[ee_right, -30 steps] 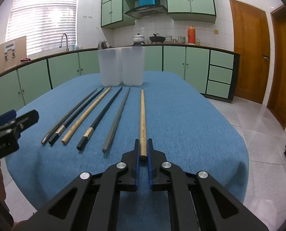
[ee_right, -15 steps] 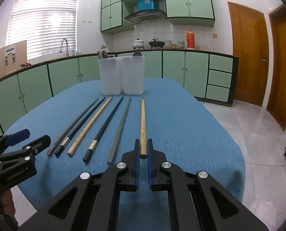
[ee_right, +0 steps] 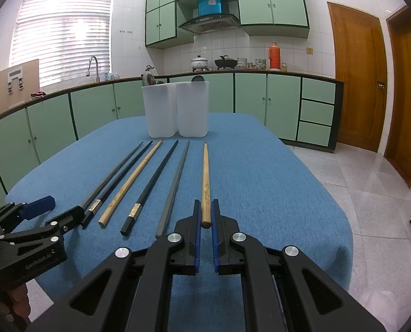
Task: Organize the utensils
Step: 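Close the left tool on a dark chopstick while the right tool holds its chopstick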
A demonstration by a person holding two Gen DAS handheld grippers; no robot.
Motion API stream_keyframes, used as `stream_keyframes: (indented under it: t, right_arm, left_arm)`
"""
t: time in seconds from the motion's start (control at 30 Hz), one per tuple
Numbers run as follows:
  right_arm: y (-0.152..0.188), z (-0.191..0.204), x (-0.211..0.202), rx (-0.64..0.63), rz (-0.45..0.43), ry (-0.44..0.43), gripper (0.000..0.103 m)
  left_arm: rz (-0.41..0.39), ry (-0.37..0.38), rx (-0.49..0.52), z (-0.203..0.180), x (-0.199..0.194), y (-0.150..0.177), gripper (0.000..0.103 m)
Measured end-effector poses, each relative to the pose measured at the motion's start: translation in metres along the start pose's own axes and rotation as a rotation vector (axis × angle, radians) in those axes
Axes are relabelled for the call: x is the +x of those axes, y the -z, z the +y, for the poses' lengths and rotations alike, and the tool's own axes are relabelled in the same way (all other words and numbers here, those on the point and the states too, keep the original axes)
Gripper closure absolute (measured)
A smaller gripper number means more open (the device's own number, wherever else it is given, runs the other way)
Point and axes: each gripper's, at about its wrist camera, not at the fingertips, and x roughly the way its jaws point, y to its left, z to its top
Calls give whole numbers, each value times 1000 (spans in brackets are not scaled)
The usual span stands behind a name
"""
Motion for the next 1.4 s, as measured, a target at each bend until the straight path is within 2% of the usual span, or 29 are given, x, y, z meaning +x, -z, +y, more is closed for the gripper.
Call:
stream_keyframes:
  t: [0.17, 0.23, 0.3, 0.37, 0.5, 0.73, 1.07, 1.4]
  right_arm:
    - [-1, -1, -1, 4, -6, -3, 96]
    - [-2, 0, -2, 4, -9, -4, 96]
    - [-3, 0, -2, 4, -11, -4, 96]
    - [-3, 0, -4, 4, -15, -5, 96]
    - [-4, 0, -6, 5, -20, -6, 96]
    - [-5, -1, -7, 6, -26, -6, 96]
    - [-14, -4, -14, 3, -54, -1, 96]
    - [-45, -10, -28, -16, -128, -1, 96]
  left_arm:
    - [5, -2, -2, -3, 0, -1, 40]
    - [8, 0, -4, -5, 0, -2, 46]
    - [10, 3, -2, -9, 0, -2, 59]
    - [11, 2, 9, -12, 0, -2, 65]
    - [16, 27, 22, -17, -1, -3, 96]
    - [9, 35, 5, -17, -5, -6, 96]
    - [-92, 20, 19, -16, -30, -27, 96]
    - [-215, 17, 30, -12, -55, -62, 97]
